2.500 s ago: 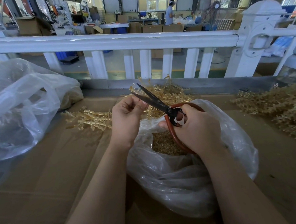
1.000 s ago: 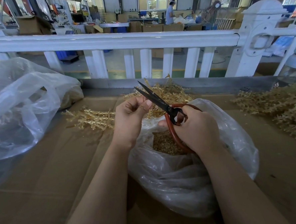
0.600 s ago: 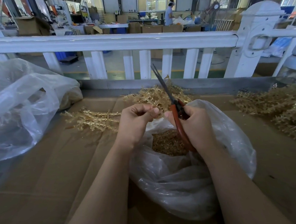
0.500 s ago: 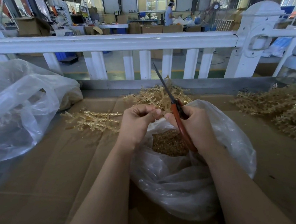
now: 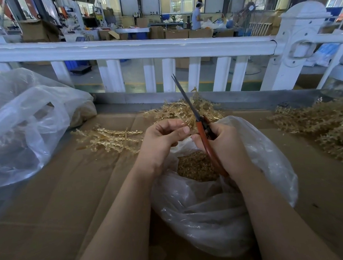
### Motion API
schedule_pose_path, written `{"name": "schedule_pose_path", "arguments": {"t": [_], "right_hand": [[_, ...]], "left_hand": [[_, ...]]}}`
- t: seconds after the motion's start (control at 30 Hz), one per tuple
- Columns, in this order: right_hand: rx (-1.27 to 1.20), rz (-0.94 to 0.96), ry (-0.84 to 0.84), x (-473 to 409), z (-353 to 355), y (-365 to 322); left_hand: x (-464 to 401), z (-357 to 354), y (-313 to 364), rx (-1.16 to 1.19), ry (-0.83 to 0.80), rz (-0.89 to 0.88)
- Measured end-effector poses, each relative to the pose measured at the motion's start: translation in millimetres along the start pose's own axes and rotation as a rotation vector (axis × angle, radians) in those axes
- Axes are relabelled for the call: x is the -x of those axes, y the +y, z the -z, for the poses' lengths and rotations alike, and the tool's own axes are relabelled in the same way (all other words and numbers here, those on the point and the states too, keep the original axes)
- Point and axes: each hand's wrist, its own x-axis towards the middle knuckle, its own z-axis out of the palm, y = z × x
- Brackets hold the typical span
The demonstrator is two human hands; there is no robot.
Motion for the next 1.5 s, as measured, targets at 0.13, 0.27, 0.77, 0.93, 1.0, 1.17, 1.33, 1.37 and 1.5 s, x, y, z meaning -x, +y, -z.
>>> {"name": "schedule_pose_path", "arguments": {"t": [0.13,0.27,0.77,0.93,1.0,1.17,1.33,1.37,1.5], "right_hand": [[0.057,-0.024,-0.038,1.1,1.6,-0.6],[0.133,-0.037,-0.023,0.0,0.9,-1.4],[0.430,0.107,0.086,4.2,-0.3,6.8],[0.560,0.173,0.066,5.6,1.4,7.1],[0.619,0.194,0.073,6.1,1.8,7.0],[0.665,0.242,0.093,5.4,3.4,6.2],[0.657,0.226,0.105,4.4,2.3,5.4],[0.662,0.230,0.113,4.2,2.0,5.4],[0.666,0.240,0.115,4.2,1.7,7.1]], "left_hand": [[1.1,-0.5,3.8,0.099,-0.018,0.025],[-0.9,0.6,3.1,0.075,0.007,0.009],[-1.9,4.4,3.6,0.102,0.139,-0.092],[-3.3,7.3,2.3,0.090,0.100,-0.129],[-3.5,8.8,1.2,0.085,0.097,-0.128],[-4.1,10.4,0.6,0.100,0.069,-0.102],[-1.8,10.3,2.6,0.171,0.042,-0.068],[-1.6,10.8,2.4,0.176,0.048,-0.064],[-1.1,11.5,3.2,0.189,0.056,-0.057]]}}
